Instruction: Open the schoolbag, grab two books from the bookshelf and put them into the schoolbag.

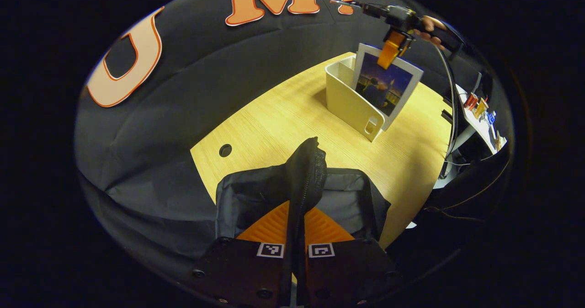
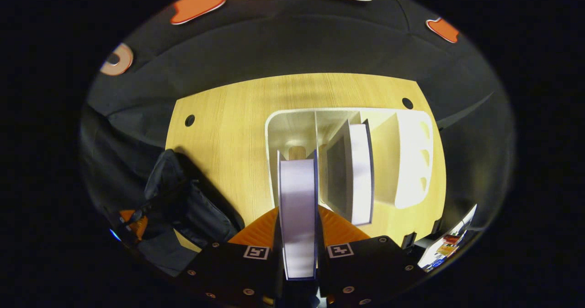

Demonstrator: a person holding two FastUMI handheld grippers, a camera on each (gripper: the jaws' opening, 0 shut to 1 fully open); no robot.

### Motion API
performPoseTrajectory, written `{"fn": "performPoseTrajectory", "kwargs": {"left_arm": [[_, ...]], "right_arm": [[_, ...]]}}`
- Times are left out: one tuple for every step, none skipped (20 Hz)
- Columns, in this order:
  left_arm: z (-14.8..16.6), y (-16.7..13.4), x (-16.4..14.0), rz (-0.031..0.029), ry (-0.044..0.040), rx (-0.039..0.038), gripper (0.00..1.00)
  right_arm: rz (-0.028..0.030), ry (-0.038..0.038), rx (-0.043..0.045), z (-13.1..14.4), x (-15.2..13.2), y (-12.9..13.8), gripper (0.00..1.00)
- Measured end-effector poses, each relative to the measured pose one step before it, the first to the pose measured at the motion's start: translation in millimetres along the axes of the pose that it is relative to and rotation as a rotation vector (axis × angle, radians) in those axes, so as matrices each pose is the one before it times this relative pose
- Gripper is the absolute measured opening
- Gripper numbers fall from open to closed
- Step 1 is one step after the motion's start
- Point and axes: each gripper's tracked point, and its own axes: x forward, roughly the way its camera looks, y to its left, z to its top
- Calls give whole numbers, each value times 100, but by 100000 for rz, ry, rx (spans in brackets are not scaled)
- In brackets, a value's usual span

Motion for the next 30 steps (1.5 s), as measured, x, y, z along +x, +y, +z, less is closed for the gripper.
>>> {"fn": "performPoseTrajectory", "kwargs": {"left_arm": [[-131,-150,14,-419,183,19,11],[-30,-105,15,11,0,561,5],[-130,-173,-64,35,195,530,6],[-91,-126,-47,33,-46,531,6],[-96,-91,-25,-194,160,239,6],[4,-223,-64,-339,111,369,6],[-114,-80,21,-24,342,319,6],[47,-115,-127,-224,153,197,6],[-151,-135,-30,-268,333,203,6],[10,-118,-66,-448,54,329,5],[26,23,63,-249,-28,533,5],[69,-7,50,122,-208,-157,5],[-12,108,-38,191,-269,-443,6],[136,122,-20,360,-276,-771,5],[-67,-117,-103,-398,-374,-906,5],[69,17,-113,-97,-395,-441,5],[111,363,-247,613,-712,-491,5],[224,189,-122,-94,-537,-1026,5],[6,27,-172,-595,-160,-1117,5],[212,147,-97,-145,-525,-802,5],[117,-3,-52,-303,-378,-971,5],[229,67,-78,170,-796,-765,5],[5,-86,-110,-611,243,-285,5],[305,-15,-54,133,-356,-265,5],[300,-232,26,-304,-202,238,5],[436,20,103,580,-667,-275,5],[167,-124,-34,-357,-88,-445,5],[504,-104,57,-133,-666,-654,5],[260,-70,296,21,-87,-452,5],[242,-224,292,449,91,-328,5]], "right_arm": [[-243,128,-2010,-1374,-715,-41,31],[-280,288,-1858,-1417,-674,-49,32],[20,701,-2463,-1504,-500,118,32],[-287,1089,-1405,-1628,-436,37,32],[378,1371,-1321,-1634,-461,283,32],[951,1002,-271,-1368,-525,273,31],[1124,673,92,-1149,-330,391,32],[1126,36,824,-840,-488,225,31],[947,-112,936,-687,-474,316,31],[957,-432,1120,-458,-479,148,31],[1330,-793,1015,-394,-198,225,31],[1688,-1331,1842,-172,-303,372,31],[2150,-1909,1608,-16,-428,687,31],[1960,-1920,2003,-24,-175,487,30],[2822,-1686,1848,-290,-187,539,30],[3677,-1530,2093,-62,-179,782,30],[4268,-1356,2075,-190,-71,983,30],[4168,-1368,2267,-25,-28,901,29],[4345,-1245,1962,-141,43,929,29],[4024,-1163,2309,25,379,746,29],[4433,-952,2469,-195,430,600,29],[4518,-505,3081,-204,569,610,29],[5038,-377,3046,-380,676,524,29],[5227,485,2898,-610,704,337,28],[4791,634,3154,-713,721,267,28],[3743,-34,3371,-362,971,-90,28],[3161,-847,2179,-237,1061,183,29],[3520,-825,2391,94,1363,23,29],[4344,-529,2573,196,1450,347,28],[3693,131,3209,-71,1097,201,28]]}}
